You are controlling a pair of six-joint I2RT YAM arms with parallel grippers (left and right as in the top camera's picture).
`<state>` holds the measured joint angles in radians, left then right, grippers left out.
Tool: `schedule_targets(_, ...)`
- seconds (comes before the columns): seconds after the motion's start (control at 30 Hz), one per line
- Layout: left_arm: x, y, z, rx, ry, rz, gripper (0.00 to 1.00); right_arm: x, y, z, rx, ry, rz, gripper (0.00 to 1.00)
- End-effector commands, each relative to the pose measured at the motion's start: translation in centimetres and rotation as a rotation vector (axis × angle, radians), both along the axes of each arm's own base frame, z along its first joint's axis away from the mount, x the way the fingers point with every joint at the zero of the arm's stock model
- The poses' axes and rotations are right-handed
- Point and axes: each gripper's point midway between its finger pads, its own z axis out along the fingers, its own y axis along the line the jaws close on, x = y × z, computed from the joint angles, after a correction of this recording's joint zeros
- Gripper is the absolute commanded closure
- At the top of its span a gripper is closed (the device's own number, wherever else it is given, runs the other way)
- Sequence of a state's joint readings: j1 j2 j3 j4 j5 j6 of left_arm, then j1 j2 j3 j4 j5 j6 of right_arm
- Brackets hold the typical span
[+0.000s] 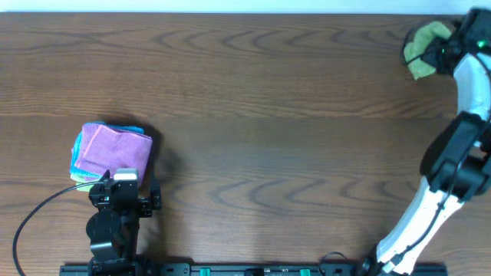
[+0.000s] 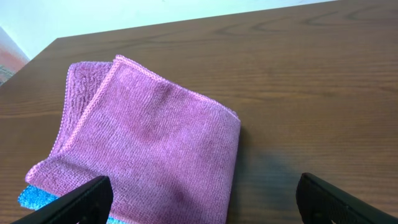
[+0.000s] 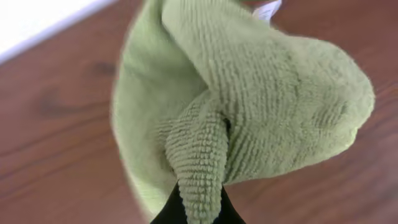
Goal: Fold the cloth
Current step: 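Lift the green cloth with the right gripper and carry it toward center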
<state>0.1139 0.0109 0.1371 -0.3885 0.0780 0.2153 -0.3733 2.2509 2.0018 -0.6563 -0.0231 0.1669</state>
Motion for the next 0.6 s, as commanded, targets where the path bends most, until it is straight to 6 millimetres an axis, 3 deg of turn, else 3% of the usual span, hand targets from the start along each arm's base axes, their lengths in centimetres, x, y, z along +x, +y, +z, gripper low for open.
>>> schedule_targets(0.0,0.0,0.0,-1.0,0.016,0.022,-0.005,0.05,-0.5,2.5,5.8,-0.062,-0.042,0.065,0.99)
schedule_targets(0.23,0.0,0.0,-1.0,0.016,0.022,-0.005,0.05,-3.5,9.9,8.2,-0.025,0.051,0.182,0.99)
schedule_targets(0.57,0.0,0.0,-1.0,0.016,0.022,-0.005,0.05,-6.9,21.7,6.4,0.043,0.236,0.387,0.99)
